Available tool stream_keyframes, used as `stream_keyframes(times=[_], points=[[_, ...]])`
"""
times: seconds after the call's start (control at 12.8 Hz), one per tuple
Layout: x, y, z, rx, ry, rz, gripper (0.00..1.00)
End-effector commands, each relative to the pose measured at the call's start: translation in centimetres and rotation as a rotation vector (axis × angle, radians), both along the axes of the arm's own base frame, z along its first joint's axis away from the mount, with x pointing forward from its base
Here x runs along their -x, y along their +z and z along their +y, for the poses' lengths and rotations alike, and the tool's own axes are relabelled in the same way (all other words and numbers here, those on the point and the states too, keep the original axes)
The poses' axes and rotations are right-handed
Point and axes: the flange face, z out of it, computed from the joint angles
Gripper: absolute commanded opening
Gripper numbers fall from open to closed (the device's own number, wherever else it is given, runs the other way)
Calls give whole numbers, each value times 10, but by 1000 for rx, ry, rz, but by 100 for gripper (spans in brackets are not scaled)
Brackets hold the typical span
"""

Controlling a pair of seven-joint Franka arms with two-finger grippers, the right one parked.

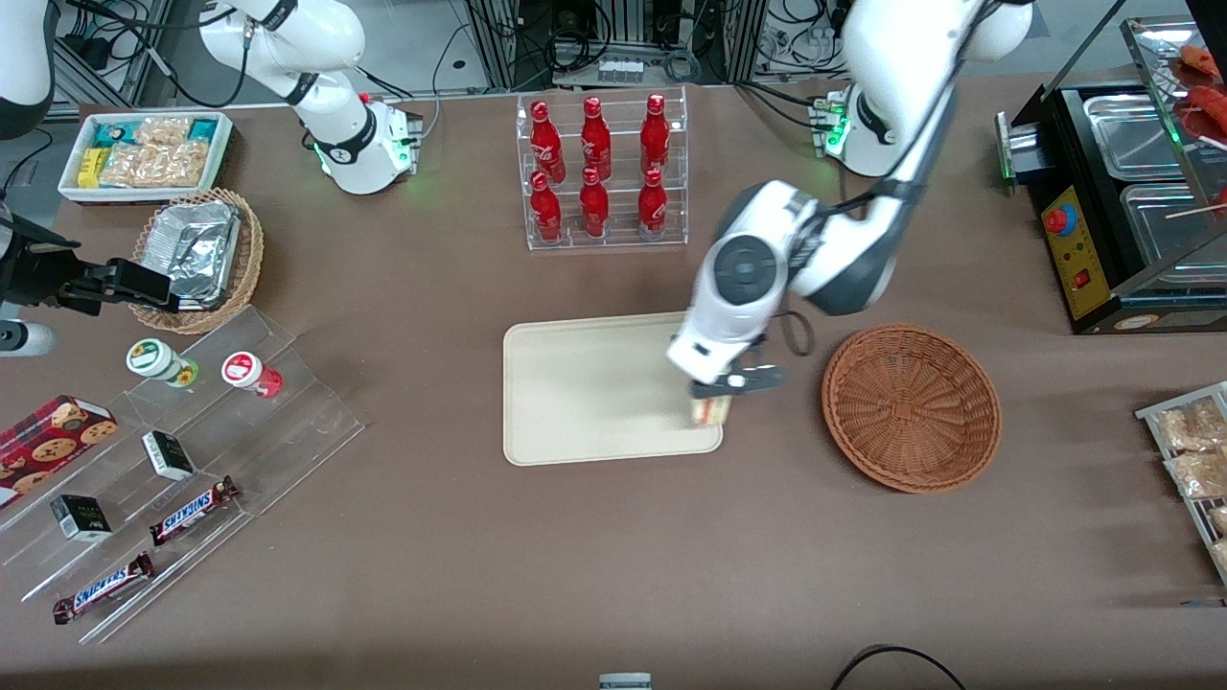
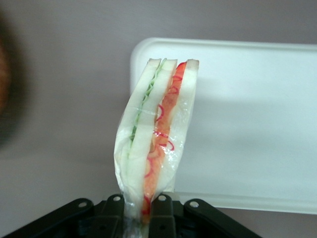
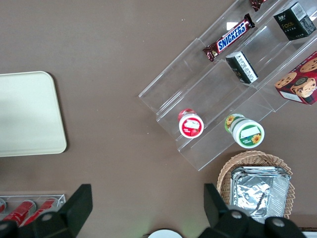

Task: Place sandwich from basket to tray
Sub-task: 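Lift the sandwich and carry it with the left gripper over the cream tray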

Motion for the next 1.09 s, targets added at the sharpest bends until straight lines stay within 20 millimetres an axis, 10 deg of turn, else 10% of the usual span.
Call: stream_keyframes(times=[0.0,0.39,1.01], points=[[3,-22,-42,-5,-23,21,0],[12,-41,-95,34,92,36,0],[28,-72,-116,-9,111,27,0]])
